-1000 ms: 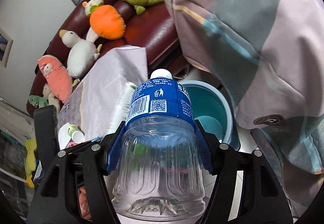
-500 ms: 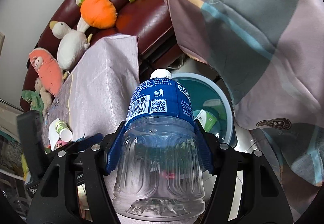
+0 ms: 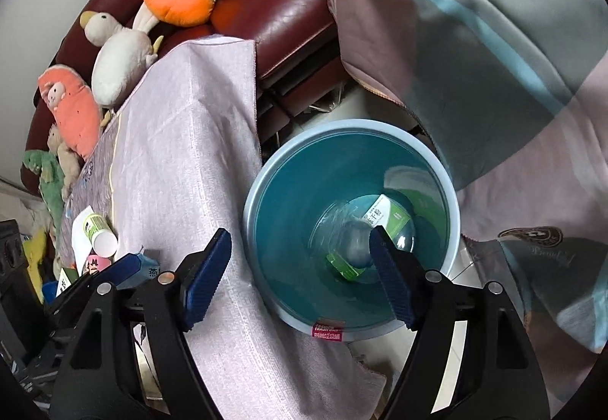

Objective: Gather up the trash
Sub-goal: 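Carry both items to the teal bin and open both tools to drop them, then return both tools to the table and grasp the green snack box with the left tool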

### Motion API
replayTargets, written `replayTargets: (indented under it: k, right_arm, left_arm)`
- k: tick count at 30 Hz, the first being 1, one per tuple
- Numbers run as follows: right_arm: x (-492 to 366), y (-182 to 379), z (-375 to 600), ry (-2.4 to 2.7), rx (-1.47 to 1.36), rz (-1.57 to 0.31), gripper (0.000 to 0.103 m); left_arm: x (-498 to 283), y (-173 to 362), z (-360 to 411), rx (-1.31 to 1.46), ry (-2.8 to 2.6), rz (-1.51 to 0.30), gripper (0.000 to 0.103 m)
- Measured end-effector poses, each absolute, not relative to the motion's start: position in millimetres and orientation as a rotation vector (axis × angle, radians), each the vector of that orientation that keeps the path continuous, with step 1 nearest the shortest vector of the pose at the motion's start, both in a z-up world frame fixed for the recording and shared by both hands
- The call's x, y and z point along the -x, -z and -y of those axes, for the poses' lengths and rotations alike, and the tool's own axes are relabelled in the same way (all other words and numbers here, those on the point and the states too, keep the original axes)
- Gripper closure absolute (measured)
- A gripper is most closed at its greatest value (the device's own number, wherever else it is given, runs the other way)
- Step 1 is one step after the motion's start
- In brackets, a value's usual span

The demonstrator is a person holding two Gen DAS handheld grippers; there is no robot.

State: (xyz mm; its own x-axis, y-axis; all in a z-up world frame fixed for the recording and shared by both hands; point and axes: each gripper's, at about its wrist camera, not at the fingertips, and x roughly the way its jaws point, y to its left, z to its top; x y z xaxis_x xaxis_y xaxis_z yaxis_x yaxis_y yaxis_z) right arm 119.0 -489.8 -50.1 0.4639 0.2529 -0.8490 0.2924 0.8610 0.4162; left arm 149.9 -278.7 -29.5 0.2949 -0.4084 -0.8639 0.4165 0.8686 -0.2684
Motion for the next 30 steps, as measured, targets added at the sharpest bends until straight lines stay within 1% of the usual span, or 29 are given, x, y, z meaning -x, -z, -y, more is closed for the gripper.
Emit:
replayTargets:
  k: [3, 7, 14, 23, 30]
  right_arm:
    - [-112.7, 45.0, 486.3, 0.039, -0.554, -1.100, 0.027]
    - [-97.1, 39.3, 479.4, 0.051, -0.553, -1.095, 0.027]
    - [-76.0, 26.0, 452.1, 0.053, -0.537, -1.086, 0.027]
    - [-70.8, -0.5, 382.0, -0.024, -0.448, -1.087, 0.026]
    - [-70.6, -21.4, 301.0, -0.129, -0.328, -1.108, 0.026]
  left_arm:
    - [-141.2, 23.3, 271.9, -0.010, 0.553, -1.126, 0.022]
    - [-130.9, 17.2, 262.1, -0.009, 0.558, -1.110, 0.021]
    - [-110.2, 9.7, 221.1, 0.017, 0.530, -1.089, 0.020]
    - [-82.8, -7.4, 140.5, 0.092, 0.445, -1.039, 0.018]
    - [-61.2, -15.0, 66.8, 0.161, 0.362, -1.002, 0.017]
